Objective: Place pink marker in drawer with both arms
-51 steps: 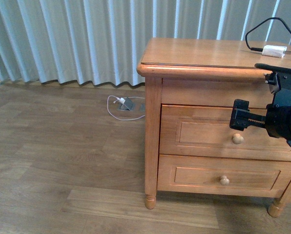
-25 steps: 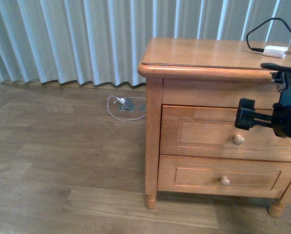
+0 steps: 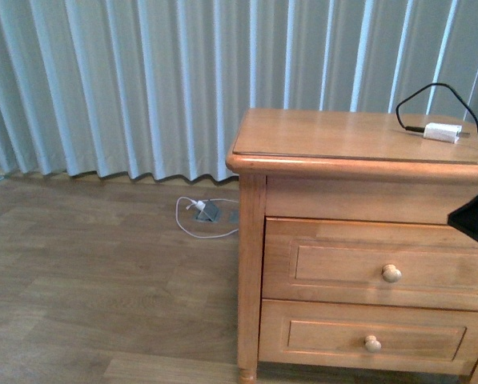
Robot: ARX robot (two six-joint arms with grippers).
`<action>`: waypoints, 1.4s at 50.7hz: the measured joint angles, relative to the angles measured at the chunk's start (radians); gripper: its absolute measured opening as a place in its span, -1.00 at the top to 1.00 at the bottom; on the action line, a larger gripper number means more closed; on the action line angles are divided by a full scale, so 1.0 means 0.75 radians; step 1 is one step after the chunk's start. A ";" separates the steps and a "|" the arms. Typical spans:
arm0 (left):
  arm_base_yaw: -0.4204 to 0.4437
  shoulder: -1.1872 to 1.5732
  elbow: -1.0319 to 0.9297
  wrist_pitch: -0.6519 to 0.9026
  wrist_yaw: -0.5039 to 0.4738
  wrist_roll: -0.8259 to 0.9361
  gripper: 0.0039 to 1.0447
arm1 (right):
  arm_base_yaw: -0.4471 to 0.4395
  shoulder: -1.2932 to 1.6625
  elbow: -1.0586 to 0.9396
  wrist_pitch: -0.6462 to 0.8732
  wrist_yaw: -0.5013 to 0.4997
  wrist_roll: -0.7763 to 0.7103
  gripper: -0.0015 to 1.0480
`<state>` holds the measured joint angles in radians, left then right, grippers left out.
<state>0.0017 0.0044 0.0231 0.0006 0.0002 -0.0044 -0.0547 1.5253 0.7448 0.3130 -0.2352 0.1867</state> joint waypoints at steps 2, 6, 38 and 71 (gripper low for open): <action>0.000 0.000 0.000 0.000 0.000 0.000 -0.89 | -0.016 -0.091 -0.037 -0.046 -0.034 -0.001 -0.84; 0.000 0.000 0.000 0.000 0.000 0.000 -0.89 | -0.045 -0.256 -0.101 -0.135 -0.097 -0.005 -0.84; 0.000 0.000 0.000 0.000 0.000 0.000 -0.89 | -0.420 -1.239 -0.301 -0.755 -0.444 -0.070 -0.83; 0.000 0.000 0.000 0.000 -0.001 0.000 -0.89 | 0.067 -1.689 -0.863 -0.205 0.308 -0.244 0.97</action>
<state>0.0017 0.0044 0.0231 0.0006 -0.0002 -0.0044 -0.0044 0.2584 0.0978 0.1593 -0.0044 0.0036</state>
